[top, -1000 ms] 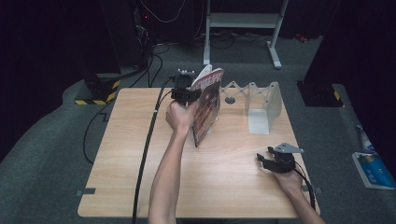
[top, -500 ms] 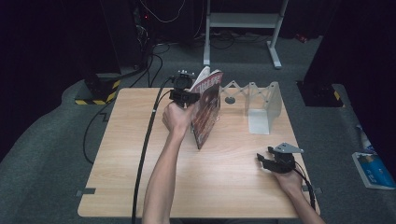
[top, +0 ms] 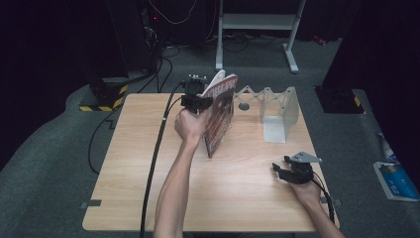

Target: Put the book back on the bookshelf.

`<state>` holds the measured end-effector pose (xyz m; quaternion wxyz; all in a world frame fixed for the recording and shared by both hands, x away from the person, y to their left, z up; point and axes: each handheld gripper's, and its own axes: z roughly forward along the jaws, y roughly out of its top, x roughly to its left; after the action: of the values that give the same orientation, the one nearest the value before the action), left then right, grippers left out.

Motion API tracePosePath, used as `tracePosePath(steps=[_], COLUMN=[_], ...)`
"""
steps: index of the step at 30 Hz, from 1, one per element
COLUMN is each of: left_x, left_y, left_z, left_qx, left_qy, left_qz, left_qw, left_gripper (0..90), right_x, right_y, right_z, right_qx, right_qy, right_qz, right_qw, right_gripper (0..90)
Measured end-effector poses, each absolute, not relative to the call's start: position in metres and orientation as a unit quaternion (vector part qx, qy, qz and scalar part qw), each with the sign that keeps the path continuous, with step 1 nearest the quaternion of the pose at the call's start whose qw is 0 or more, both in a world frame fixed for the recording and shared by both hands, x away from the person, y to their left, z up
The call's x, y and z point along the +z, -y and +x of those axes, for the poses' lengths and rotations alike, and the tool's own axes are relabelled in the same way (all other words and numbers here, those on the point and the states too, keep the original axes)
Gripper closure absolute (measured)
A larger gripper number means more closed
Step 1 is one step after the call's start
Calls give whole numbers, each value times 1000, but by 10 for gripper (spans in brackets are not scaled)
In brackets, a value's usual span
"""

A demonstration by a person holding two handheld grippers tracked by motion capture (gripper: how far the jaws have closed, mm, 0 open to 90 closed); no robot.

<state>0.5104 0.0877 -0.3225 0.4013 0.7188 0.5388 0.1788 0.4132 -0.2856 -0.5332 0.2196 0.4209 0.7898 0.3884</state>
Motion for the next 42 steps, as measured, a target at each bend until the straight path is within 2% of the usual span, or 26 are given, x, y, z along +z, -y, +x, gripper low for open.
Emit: tracePosePath(steps=[13, 29, 42], left_x=[-327, -336, -340], left_y=[-86, -85, -96], left_z=[518, 525, 529], left_qx=[198, 196, 193], left_qy=[-556, -574, -575], left_qz=[692, 666, 672], left_qw=[416, 434, 424], left_gripper=[836, 835, 815], right_x=[-533, -533, -533], right_y=[286, 285, 285], right_z=[413, 413, 413], right_qx=[388, 389, 389], right_qy=[-790, -789, -789], right_qz=[421, 422, 421], right_qw=[220, 219, 220], right_gripper=[373, 373, 373])
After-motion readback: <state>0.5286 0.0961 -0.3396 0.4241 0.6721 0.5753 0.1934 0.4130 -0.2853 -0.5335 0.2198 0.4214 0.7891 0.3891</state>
